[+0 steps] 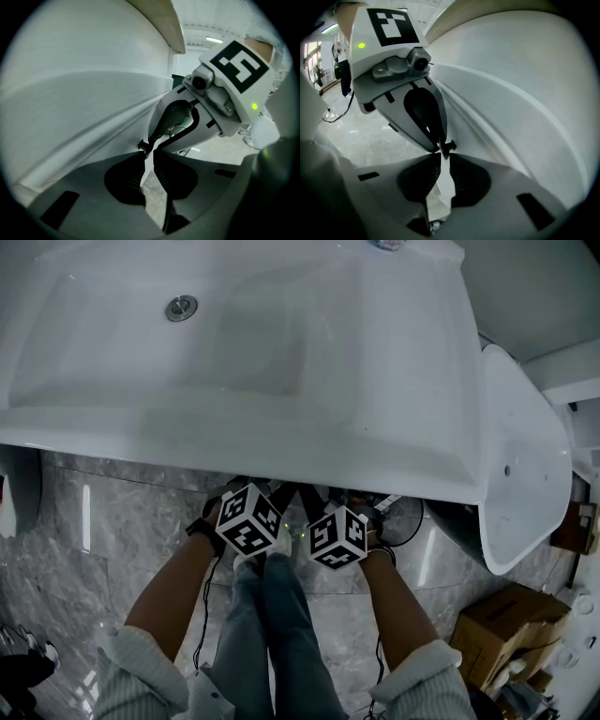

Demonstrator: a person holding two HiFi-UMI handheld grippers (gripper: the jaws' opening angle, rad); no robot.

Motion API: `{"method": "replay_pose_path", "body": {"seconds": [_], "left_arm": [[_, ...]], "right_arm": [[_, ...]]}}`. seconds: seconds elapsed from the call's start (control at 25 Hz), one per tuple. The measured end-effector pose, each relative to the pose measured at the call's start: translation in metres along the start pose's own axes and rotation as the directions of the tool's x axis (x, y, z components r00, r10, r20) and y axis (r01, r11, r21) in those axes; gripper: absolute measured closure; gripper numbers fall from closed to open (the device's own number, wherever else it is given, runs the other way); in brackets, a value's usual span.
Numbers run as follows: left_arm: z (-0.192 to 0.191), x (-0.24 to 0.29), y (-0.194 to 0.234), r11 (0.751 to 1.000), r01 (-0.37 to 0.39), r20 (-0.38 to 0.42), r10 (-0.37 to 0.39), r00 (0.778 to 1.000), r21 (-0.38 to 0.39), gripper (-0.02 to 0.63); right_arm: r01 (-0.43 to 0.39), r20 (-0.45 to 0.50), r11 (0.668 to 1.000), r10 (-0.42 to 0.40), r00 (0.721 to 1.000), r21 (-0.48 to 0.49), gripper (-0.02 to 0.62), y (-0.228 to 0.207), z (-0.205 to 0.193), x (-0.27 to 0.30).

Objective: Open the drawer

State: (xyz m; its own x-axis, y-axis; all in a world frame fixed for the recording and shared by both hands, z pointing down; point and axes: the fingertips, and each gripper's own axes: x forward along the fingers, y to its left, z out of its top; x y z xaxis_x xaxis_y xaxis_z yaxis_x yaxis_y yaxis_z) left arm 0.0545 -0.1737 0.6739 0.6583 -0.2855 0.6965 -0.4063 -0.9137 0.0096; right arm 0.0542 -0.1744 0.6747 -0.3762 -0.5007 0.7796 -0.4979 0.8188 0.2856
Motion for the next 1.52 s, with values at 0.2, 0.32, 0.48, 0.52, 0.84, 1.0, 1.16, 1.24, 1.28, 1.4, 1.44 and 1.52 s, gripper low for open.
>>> {"method": "replay_pose_path", "body": {"seconds": [0.2, 0.32, 0.48, 0.52, 0.84, 1.0, 1.16, 1.24, 1.28, 1.4, 1.44, 1.52], "left_arm": [[0.0035, 0.0026, -0.0011, 0.997, -0.048, -0.006, 0.048, 0.999, 0.063, 0.554], [0.0038, 0.0031, -0.0008, 0.991, -0.069, -0.016, 0.072, 0.997, 0.118, 0.557], [0.003, 0.0031, 0.0002, 0.995, -0.059, -0.035, 0.062, 0.997, 0.08, 0.557], [0.0024, 0.0028, 0.0, 0.996, -0.052, -0.037, 0.055, 0.998, 0.068, 0.557], [0.0024, 0.0016, -0.0007, 0.998, -0.048, -0.052, 0.05, 0.997, 0.032, 0.56], [0.0034, 0.0007, -0.0013, 0.999, -0.043, -0.058, 0.044, 0.997, 0.006, 0.56], [0.0038, -0.0002, -0.0016, 0.999, -0.045, -0.063, 0.045, 0.997, 0.006, 0.561], [0.0037, -0.0003, -0.0019, 0.999, -0.047, -0.067, 0.047, 0.997, 0.005, 0.561], [0.0038, -0.0003, -0.0021, 0.999, -0.048, -0.069, 0.048, 0.996, 0.004, 0.561], [0.0034, -0.0017, -0.0025, 0.999, -0.049, -0.073, 0.048, 0.996, 0.001, 0.563], [0.003, -0.0023, -0.0029, 0.999, -0.048, -0.073, 0.048, 0.996, 0.0, 0.563], [0.0017, -0.0031, -0.0056, 0.999, -0.046, -0.072, 0.046, 0.996, -0.001, 0.563]], "right_arm": [[0.074, -0.015, 0.99, -0.076, 0.997, -0.124, 0.538, -0.0014, -0.001, -0.0007], [0.084, -0.02, 0.975, -0.09, 0.996, -0.204, 0.541, -0.0009, -0.0004, -0.0002], [0.045, -0.023, 0.973, -0.052, 0.998, -0.228, 0.554, -0.0001, 0.0008, -0.0005], [0.037, -0.024, 0.975, -0.044, 0.999, -0.217, 0.557, 0.0007, 0.0009, -0.0007], [0.022, -0.029, 0.989, -0.027, 0.999, -0.145, 0.565, 0.0009, 0.0015, -0.0028], [0.018, -0.033, 0.991, -0.023, 0.999, -0.129, 0.565, 0.0004, 0.002, -0.0044], [0.013, -0.04, 0.992, -0.018, 0.999, -0.122, 0.566, 0.0007, 0.0026, -0.0055], [0.009, -0.042, 0.993, -0.014, 0.999, -0.116, 0.568, 0.001, 0.0025, -0.0058], [0.008, -0.044, 0.993, -0.013, 0.999, -0.114, 0.568, 0.001, 0.0023, -0.0061], [0.007, -0.048, 0.994, -0.012, 0.999, -0.108, 0.569, 0.0017, 0.0034, -0.0066], [0.007, -0.048, 0.994, -0.012, 0.999, -0.107, 0.569, 0.0025, 0.0036, -0.007], [0.007, -0.05, 0.995, -0.012, 0.999, -0.103, 0.569, 0.0052, 0.0027, -0.0081]]}}
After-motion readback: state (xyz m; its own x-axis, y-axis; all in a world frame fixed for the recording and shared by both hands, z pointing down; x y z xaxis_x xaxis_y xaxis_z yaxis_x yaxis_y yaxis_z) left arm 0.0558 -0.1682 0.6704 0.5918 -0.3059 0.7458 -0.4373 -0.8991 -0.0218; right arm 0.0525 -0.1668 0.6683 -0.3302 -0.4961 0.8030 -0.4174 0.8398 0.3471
